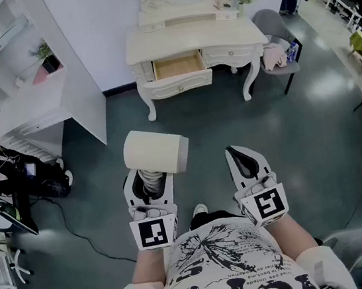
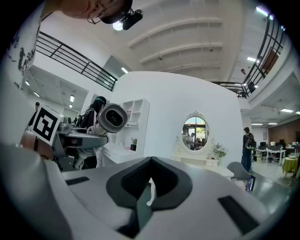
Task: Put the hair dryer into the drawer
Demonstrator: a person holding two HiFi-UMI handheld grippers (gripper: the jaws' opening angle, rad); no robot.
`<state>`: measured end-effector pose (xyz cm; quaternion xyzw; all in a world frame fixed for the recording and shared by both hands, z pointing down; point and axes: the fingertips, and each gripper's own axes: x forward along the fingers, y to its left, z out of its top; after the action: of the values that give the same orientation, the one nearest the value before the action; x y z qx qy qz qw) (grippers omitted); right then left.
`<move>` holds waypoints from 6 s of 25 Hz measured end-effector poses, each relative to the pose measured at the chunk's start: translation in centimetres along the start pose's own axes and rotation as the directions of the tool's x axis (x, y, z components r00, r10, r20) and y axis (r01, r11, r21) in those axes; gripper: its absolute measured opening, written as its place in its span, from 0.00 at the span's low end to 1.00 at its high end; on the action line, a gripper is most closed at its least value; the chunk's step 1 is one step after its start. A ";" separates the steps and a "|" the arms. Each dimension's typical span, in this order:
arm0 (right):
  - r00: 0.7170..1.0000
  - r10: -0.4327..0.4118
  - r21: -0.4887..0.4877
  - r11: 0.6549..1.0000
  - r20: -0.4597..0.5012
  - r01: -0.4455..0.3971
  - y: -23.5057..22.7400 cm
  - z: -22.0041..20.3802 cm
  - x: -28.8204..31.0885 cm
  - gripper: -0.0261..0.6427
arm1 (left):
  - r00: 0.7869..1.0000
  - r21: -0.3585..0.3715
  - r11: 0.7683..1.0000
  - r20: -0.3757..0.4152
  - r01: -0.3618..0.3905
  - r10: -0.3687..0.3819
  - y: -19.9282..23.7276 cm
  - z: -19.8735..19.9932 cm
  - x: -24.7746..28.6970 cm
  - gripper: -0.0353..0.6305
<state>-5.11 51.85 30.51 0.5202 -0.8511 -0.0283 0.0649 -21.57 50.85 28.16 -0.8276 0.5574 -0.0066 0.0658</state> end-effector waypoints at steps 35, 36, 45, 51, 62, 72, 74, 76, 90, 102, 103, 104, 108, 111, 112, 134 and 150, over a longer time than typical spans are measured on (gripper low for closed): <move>0.996 0.094 0.053 0.994 -0.013 -0.093 -15.5 -2.7 17.0 0.06 | 0.994 0.028 0.996 -0.069 -0.084 0.086 2.0 -4.1 20.9 0.43; 0.995 0.100 0.049 0.994 -0.014 -0.099 -16.7 -2.7 18.4 0.06 | 0.994 0.028 0.996 -0.069 -0.088 0.090 2.1 -4.2 22.6 0.43; 0.989 0.145 0.046 0.989 -0.012 -0.144 -26.4 -3.5 29.7 0.06 | 0.992 0.023 0.994 -0.055 -0.111 0.112 3.2 -5.9 36.6 0.43; 0.988 0.150 0.059 0.987 -0.040 -0.147 -29.9 -4.4 34.8 0.06 | 0.990 0.015 0.996 -0.100 -0.093 0.094 4.7 -7.9 42.9 0.43; 0.990 0.082 0.116 0.991 -0.112 -0.069 -34.4 -6.8 45.8 0.06 | 0.986 0.003 0.997 -0.150 0.075 -0.074 9.1 -13.8 55.5 0.43; 0.974 -0.008 0.165 0.985 -0.227 0.046 -37.0 -10.7 54.5 0.06 | 0.889 0.039 0.925 -0.295 0.377 -0.350 11.4 -22.5 64.6 0.43; 0.966 -0.028 0.166 0.983 -0.257 0.072 -37.5 -12.3 55.3 0.06 | 0.860 0.025 0.903 -0.318 0.428 -0.399 11.1 -24.5 65.8 0.43; 0.956 -0.052 0.180 0.978 -0.289 0.107 -37.8 -13.8 55.8 0.06 | 0.824 0.013 0.878 -0.351 0.479 -0.445 10.7 -26.8 66.7 0.43; 0.900 -0.105 0.262 0.937 -0.423 0.232 -38.8 -21.8 56.1 0.06 | 0.420 -0.114 0.612 -0.629 0.782 -0.654 4.0 -41.7 67.2 0.43; 0.894 -0.123 0.293 0.918 -0.431 0.268 -39.9 -23.6 55.3 0.06 | 0.139 -0.218 0.460 -0.769 0.861 -0.625 0.5 -49.6 65.4 0.43; 0.893 -0.124 0.293 0.917 -0.433 0.270 -40.0 -23.7 55.2 0.06 | 0.123 -0.220 0.450 -0.778 0.865 -0.617 0.4 -50.0 65.2 0.43; 0.891 -0.127 0.295 0.915 -0.435 0.275 -40.0 -23.7 55.0 0.06 | 0.109 -0.222 0.442 -0.786 0.869 -0.609 0.2 -50.5 65.1 0.43; 0.885 -0.146 0.295 0.908 -0.443 0.297 -40.4 -24.0 54.3 0.06 | 0.073 -0.233 0.435 -0.812 0.870 -0.580 0.0 -51.9 64.6 0.43; 0.882 -0.159 0.295 0.904 -0.444 0.311 -40.7 -24.0 53.9 0.06 | 0.049 -0.236 0.423 -0.826 0.875 -0.561 0.0 -52.8 64.1 0.44; 0.881 -0.163 0.297 0.901 -0.445 0.317 -40.7 -24.1 53.8 0.06 | 0.044 -0.236 0.420 -0.829 0.876 -0.558 -0.1 -53.0 63.9 0.44; 0.904 -0.139 0.278 0.923 -0.405 0.267 -40.1 -21.4 54.1 0.06 | -0.022 -0.274 0.416 -0.855 0.867 -0.518 -0.4 -49.5 62.9 0.57; 0.957 0.028 0.214 0.976 -0.290 0.036 -39.8 -14.0 54.6 0.06 | 0.564 -0.086 0.798 -0.663 0.597 -0.493 4.0 -30.2 68.1 0.09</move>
<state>7.35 -14.67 44.20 0.5245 -0.8291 0.1413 0.1323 -1.98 -16.62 53.43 -0.8945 0.2576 -0.3571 -0.0779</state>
